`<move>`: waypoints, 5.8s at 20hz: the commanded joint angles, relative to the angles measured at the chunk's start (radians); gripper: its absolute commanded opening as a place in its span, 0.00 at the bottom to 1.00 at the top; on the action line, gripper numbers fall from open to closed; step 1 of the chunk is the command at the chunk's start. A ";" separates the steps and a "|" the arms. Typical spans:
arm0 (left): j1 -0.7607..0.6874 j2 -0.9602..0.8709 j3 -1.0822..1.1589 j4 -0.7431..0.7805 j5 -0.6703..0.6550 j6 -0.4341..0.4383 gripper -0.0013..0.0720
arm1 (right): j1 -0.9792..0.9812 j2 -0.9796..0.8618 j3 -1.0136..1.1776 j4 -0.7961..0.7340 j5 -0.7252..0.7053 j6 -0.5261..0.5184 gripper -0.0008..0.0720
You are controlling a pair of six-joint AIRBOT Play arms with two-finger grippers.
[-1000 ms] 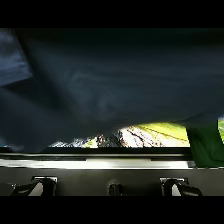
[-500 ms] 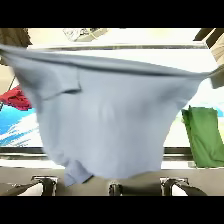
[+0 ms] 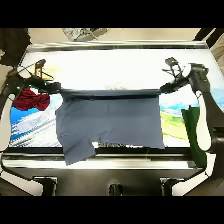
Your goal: Fold the shirts.
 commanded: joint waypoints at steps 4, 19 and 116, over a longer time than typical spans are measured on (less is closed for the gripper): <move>0.012 -0.007 -0.004 -0.005 0.021 -0.031 0.06 | 0.005 0.011 0.000 -0.044 0.058 -0.016 0.08; 0.027 -0.029 -0.114 0.016 -0.303 -0.024 0.63 | 0.015 0.047 -0.199 0.025 0.393 -0.097 0.62; -0.288 0.148 -0.248 -0.367 0.005 0.029 0.06 | -0.130 0.184 -0.280 0.623 0.250 -0.093 0.08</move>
